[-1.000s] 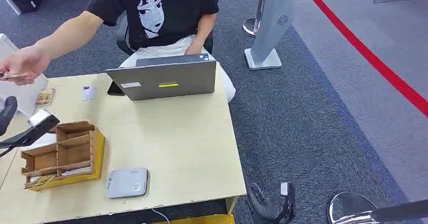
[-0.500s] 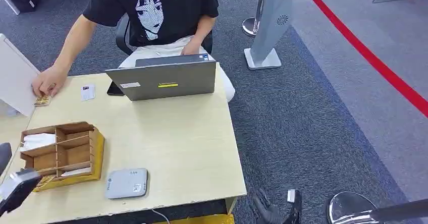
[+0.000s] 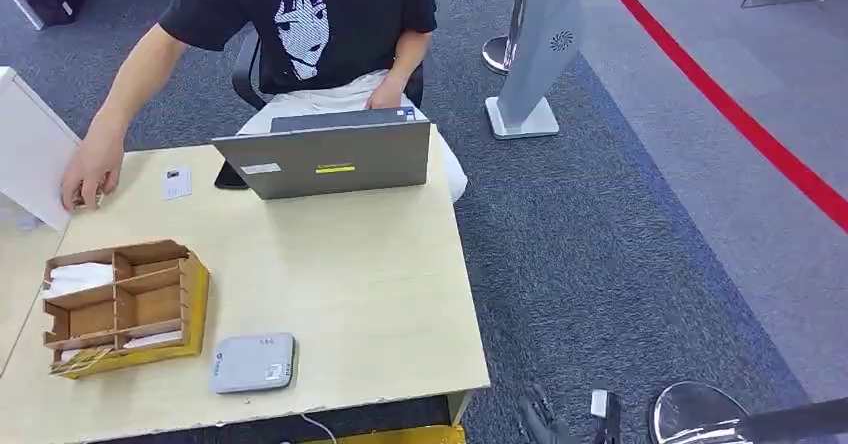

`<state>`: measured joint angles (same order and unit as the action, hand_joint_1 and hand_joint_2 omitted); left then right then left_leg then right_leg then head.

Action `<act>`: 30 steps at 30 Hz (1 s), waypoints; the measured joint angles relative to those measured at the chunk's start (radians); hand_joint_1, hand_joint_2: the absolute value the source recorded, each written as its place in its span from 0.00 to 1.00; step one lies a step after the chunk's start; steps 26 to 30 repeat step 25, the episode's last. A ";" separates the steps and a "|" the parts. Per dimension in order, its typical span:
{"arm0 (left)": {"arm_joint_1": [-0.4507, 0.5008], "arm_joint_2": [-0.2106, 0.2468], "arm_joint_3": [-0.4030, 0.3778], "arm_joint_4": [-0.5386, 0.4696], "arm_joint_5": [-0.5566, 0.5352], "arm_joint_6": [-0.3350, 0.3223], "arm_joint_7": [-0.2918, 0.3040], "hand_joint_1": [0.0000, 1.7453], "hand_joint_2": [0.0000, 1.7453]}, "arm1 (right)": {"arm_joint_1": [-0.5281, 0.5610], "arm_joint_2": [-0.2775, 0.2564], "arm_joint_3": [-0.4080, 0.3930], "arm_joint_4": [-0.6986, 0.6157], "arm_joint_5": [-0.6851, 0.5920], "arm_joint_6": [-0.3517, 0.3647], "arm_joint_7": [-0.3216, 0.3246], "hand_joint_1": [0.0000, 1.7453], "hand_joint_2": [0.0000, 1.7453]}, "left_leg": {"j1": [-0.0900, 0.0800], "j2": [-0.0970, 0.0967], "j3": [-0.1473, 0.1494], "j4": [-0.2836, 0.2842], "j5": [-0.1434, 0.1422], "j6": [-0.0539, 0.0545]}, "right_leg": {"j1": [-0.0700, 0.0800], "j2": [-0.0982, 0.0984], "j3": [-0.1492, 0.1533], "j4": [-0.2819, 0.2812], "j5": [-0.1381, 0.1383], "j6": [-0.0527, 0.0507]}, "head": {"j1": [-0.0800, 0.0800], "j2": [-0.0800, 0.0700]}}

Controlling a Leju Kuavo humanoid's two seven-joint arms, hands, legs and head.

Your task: Pass the card to the sensor for recognition and then transmit it.

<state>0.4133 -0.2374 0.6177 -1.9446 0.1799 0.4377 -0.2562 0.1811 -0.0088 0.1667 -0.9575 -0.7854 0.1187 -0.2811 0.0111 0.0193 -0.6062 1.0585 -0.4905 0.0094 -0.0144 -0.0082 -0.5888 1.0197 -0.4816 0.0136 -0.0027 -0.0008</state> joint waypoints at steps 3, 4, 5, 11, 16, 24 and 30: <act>0.029 -0.063 0.008 0.126 0.114 0.121 0.093 1.00 1.00 | -0.011 0.000 0.000 0.004 0.021 0.012 0.000 1.00 1.00 | 0.001 0.000 0.000 0.000 0.000 0.000 | 0.001 -0.001 0.001 0.000 0.000 0.000 | -0.001 0.000; 0.036 -0.075 0.008 0.157 0.141 0.145 0.115 1.00 1.00 | -0.016 0.000 0.000 0.006 0.023 0.017 0.000 1.00 1.00 | 0.001 -0.001 0.000 0.000 0.000 0.000 | 0.001 -0.001 0.001 -0.001 0.000 0.000 | 0.002 0.000; 0.039 -0.084 0.008 0.187 0.178 0.180 0.151 1.00 1.00 | -0.024 0.000 0.000 0.010 0.025 0.022 -0.002 1.00 1.00 | 0.000 -0.001 0.000 0.000 0.000 0.000 | 0.000 -0.002 0.002 -0.001 0.000 0.000 | 0.003 0.000; 0.056 -0.126 -0.039 0.376 0.278 0.252 0.294 1.00 1.00 | -0.065 0.002 0.015 0.058 0.026 0.055 -0.021 1.00 1.00 | 0.000 -0.001 0.002 0.000 0.000 0.001 | 0.000 -0.002 0.003 -0.001 0.000 0.001 | 0.003 0.000; 0.056 -0.134 -0.070 0.492 0.103 0.145 0.477 0.00 1.00 | -0.087 0.003 0.023 0.109 0.040 0.087 -0.070 0.00 1.00 | 0.000 -0.001 0.003 0.000 0.000 0.001 | 0.000 -0.002 0.004 -0.001 0.000 0.001 | 0.001 0.000; 0.006 -0.107 -0.126 0.748 -0.149 -0.123 0.607 0.00 1.00 | -0.084 0.003 0.018 0.167 0.126 0.027 0.007 0.00 1.00 | 0.000 -0.001 0.003 0.000 -0.001 0.001 | 0.000 -0.001 0.004 -0.001 0.000 0.001 | 0.002 0.000; -0.001 -0.101 -0.136 0.779 -0.150 -0.134 0.596 0.00 1.00 | -0.083 0.003 0.015 0.179 0.148 0.021 0.016 0.00 1.00 | 0.000 -0.001 0.003 0.000 -0.001 0.001 | 0.000 -0.001 0.004 -0.001 0.000 0.001 | 0.002 0.000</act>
